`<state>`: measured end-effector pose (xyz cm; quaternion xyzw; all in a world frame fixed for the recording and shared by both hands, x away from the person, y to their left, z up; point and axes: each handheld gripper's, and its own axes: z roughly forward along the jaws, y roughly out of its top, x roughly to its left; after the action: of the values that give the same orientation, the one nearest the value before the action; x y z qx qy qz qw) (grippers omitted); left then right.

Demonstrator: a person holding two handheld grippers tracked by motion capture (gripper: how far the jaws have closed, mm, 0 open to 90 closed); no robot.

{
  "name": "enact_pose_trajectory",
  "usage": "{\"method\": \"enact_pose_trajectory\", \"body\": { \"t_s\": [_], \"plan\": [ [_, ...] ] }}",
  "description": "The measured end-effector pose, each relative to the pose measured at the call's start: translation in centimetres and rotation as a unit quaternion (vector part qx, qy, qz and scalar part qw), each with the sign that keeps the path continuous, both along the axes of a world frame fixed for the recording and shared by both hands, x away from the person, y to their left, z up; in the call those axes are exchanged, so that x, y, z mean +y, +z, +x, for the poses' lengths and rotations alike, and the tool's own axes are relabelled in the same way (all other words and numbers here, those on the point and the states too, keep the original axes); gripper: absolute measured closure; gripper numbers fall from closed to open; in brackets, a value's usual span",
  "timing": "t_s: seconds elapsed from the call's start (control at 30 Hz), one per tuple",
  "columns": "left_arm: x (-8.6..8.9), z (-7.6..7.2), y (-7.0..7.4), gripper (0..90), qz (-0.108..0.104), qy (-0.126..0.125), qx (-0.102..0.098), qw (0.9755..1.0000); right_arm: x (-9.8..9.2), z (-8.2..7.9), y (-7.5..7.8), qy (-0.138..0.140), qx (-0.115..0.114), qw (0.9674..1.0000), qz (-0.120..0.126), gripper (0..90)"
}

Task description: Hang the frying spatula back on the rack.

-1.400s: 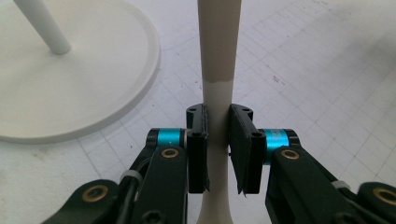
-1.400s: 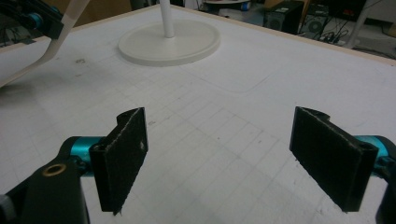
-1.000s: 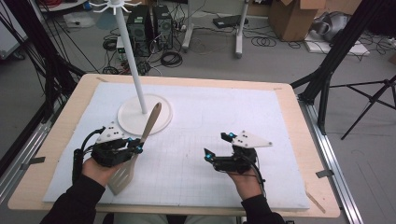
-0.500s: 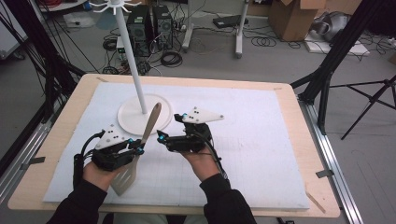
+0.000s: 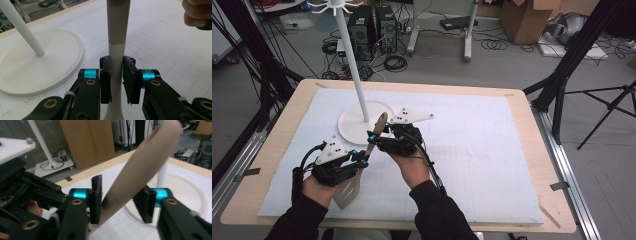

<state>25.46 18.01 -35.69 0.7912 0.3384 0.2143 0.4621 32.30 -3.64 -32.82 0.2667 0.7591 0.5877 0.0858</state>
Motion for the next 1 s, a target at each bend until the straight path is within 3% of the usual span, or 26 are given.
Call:
{"method": "enact_pose_trajectory", "body": {
  "t_s": [0.07, 0.2, 0.27, 0.33, 0.43, 0.53, 0.7, 0.9, 1.0],
  "plan": [
    [0.1, 0.0, 0.1, 76.6, -0.005, -0.007, 0.002, 1.0, -0.2, 0.2, 0.0, 0.01, 0.026, 0.9994, 0.02, 65.5],
    [0.8, 0.3, 0.4, 75.7, -0.025, -0.032, 0.012, 0.9991, -0.6, 0.1, 0.4, 0.026, 0.048, 0.9978, 0.038, 69.1],
    [1.3, 0.5, 0.6, 68.8, -0.043, -0.064, 0.022, 0.9968, -0.8, 0.0, 0.6, 0.037, 0.064, 0.9956, 0.058, 71.2],
    [1.7, 0.7, 0.7, 56.6, -0.062, -0.088, 0.021, 0.9939, -0.9, -0.1, 0.9, 0.054, 0.066, 0.9938, 0.072, 72.5],
    [2.3, 0.9, 1.0, 47.9, -0.081, -0.114, 0.015, 0.9901, -0.9, -0.4, 1.6, 0.068, 0.048, 0.9942, 0.069, 72.9],
    [2.8, 1.1, 1.2, 48.5, -0.091, -0.139, 0.015, 0.986, -0.9, -0.7, 2.3, 0.086, 0.029, 0.9941, 0.058, 73.0],
    [3.1, 1.8, 1.0, 52.8, -0.101, -0.179, 0.034, 0.978, -0.7, -1.0, 2.9, 0.12, 0.008, 0.9916, 0.046, 73.0],
    [4.1, 2.2, 0.8, 72.7, -0.112, -0.175, 0.036, 0.9774, -0.4, -1.3, 3.3, 0.142, -0.006, 0.9891, 0.039, 73.0],
    [4.1, 2.0, 0.8, 74.0, -0.104, -0.178, 0.021, 0.9784, -0.3, -1.4, 3.3, 0.142, -0.01, 0.9891, 0.039, 72.6]
  ]
}}
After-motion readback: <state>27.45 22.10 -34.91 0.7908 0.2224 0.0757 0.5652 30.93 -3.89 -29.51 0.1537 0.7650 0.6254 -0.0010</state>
